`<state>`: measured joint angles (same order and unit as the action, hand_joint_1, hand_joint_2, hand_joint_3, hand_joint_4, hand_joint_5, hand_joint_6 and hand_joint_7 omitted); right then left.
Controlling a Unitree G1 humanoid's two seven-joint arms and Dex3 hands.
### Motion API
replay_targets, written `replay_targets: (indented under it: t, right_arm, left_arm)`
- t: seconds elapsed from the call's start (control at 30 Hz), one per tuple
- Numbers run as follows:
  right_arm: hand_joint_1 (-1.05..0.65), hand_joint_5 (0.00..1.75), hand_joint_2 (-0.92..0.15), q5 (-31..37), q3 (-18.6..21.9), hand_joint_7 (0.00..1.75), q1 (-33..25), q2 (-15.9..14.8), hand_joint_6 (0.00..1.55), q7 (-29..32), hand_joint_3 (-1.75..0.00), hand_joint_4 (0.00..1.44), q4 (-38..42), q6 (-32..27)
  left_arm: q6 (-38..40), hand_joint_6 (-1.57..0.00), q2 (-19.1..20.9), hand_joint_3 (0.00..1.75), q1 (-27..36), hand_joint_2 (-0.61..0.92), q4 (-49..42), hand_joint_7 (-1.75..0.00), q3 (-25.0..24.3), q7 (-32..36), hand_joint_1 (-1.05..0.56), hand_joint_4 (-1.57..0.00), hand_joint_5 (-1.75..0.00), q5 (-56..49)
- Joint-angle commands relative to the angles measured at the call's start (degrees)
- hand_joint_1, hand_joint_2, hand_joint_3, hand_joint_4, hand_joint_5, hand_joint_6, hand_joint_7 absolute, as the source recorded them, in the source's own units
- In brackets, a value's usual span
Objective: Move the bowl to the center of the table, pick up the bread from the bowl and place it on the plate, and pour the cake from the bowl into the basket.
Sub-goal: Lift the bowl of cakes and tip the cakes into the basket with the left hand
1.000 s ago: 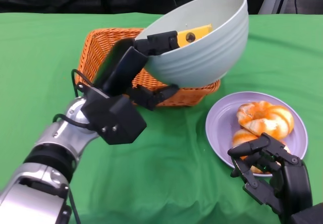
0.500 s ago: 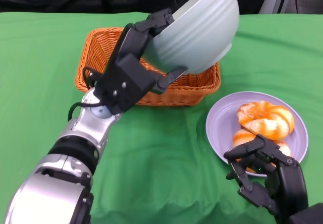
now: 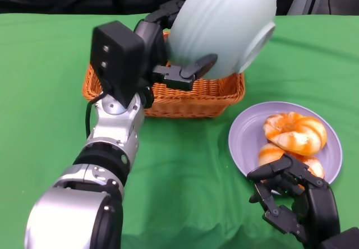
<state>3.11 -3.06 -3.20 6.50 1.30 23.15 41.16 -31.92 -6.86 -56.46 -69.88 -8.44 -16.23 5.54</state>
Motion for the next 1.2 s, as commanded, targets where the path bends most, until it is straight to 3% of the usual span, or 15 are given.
replay_targets:
  t: [0.03, 0.4, 0.5, 0.77, 1.0, 1.2]
  right_arm:
    - [-0.13, 1.50, -0.72, 0.6, 0.3, 1.17, 0.2, -0.7, 0.72, 0.5, -0.61, 0.73, 0.4, 0.7]
    - [-0.12, 1.48, -0.74, 1.7, 0.2, 1.18, 0.3, -0.6, 0.72, 1.3, -0.58, 0.74, 1.3, 1.7]
    - [-0.12, 1.48, -0.73, 2.1, 0.3, 1.19, 0.4, -0.7, 0.72, 1.5, -0.59, 0.74, 1.6, 2.2]
    - [-0.13, 1.49, -0.73, 2.3, 0.3, 1.19, 0.2, -0.6, 0.73, 1.8, -0.59, 0.73, 1.5, 2.2]
    - [-0.13, 1.49, -0.72, 2.2, 0.2, 1.20, 0.2, -0.7, 0.72, 1.9, -0.60, 0.73, 1.4, 2.2]
    - [-0.12, 1.49, -0.73, 1.8, 0.1, 1.19, 0.2, -0.7, 0.72, 1.6, -0.61, 0.73, 1.5, 2.2]
  left_arm:
    - [3.1, -0.70, -0.5, 1.37, -3.7, 0.40, 1.0, -1.57, -3.2, -3.6, -0.16, -0.73, -1.75, 4.5]
    - [20.0, -0.82, -1.2, 1.25, -5.9, 0.56, 2.8, -1.45, -11.8, -11.0, -0.05, -0.83, -1.61, 16.5]
    - [23.9, -0.76, -1.0, 1.22, -6.2, 0.61, 3.0, -1.55, -13.6, -12.1, -0.03, -0.78, -1.65, 18.8]
    - [30.8, -0.68, -1.0, 1.15, -6.5, 0.69, 3.6, -1.60, -16.9, -11.3, -0.07, -0.70, -1.69, 22.9]
    - [35.6, -0.65, -1.1, 0.76, -6.8, 0.90, 4.0, -1.59, -19.5, -7.8, -0.12, -0.68, -1.72, 25.7]
    - [39.7, -0.59, -1.0, 0.82, -7.4, 0.90, 4.1, -1.68, -21.7, -4.9, -0.13, -0.67, -1.75, 28.4]
